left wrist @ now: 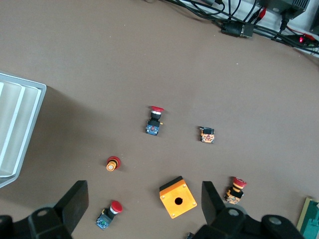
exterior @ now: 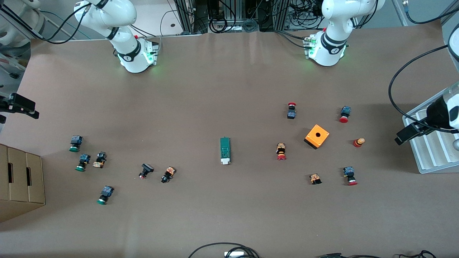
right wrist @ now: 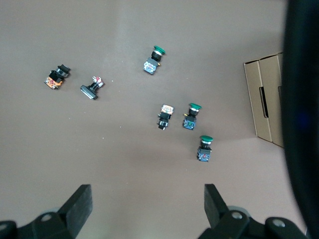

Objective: Close load switch with both arms

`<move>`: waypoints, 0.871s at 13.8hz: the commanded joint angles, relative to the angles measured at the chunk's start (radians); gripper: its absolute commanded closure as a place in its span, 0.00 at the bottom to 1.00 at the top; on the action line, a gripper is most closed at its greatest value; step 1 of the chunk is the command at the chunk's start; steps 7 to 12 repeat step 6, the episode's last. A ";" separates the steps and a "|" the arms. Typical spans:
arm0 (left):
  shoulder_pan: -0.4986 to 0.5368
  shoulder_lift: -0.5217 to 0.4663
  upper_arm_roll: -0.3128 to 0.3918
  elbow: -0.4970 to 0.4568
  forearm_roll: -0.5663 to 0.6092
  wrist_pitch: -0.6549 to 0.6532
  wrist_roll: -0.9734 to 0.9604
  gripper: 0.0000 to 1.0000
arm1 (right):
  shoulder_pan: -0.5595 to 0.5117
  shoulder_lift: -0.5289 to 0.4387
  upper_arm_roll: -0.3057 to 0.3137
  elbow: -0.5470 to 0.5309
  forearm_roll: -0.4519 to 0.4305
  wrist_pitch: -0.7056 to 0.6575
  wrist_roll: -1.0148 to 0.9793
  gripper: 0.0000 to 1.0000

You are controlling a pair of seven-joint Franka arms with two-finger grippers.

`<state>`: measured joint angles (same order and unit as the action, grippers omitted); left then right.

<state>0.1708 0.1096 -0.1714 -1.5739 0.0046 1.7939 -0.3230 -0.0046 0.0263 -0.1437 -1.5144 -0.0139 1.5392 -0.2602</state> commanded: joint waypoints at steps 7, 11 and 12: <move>0.001 -0.010 0.055 0.011 -0.020 -0.028 0.136 0.00 | 0.003 0.000 -0.004 0.002 0.020 0.016 0.006 0.00; 0.001 -0.010 0.055 0.011 -0.020 -0.028 0.136 0.00 | 0.003 0.000 -0.004 0.002 0.020 0.016 0.006 0.00; 0.001 -0.010 0.055 0.011 -0.020 -0.028 0.136 0.00 | 0.003 0.000 -0.004 0.002 0.020 0.016 0.006 0.00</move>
